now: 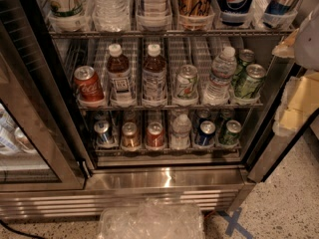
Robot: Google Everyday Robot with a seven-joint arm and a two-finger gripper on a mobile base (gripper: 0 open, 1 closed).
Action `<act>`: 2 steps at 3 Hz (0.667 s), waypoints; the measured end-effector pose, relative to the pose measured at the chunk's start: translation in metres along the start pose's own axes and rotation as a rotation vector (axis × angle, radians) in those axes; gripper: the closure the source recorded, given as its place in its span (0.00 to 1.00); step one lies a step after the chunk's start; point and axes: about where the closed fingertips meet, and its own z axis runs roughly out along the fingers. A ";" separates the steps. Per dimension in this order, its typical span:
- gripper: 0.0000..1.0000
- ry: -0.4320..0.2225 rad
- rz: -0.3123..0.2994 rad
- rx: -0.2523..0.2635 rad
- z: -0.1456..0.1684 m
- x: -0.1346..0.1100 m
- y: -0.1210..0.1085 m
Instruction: Pick redbull can from top shelf of fridge
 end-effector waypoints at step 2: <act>0.00 -0.005 0.017 0.009 -0.002 0.000 -0.003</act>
Offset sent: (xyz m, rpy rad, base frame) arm 0.0042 -0.0045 0.0017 0.0149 0.0057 -0.0392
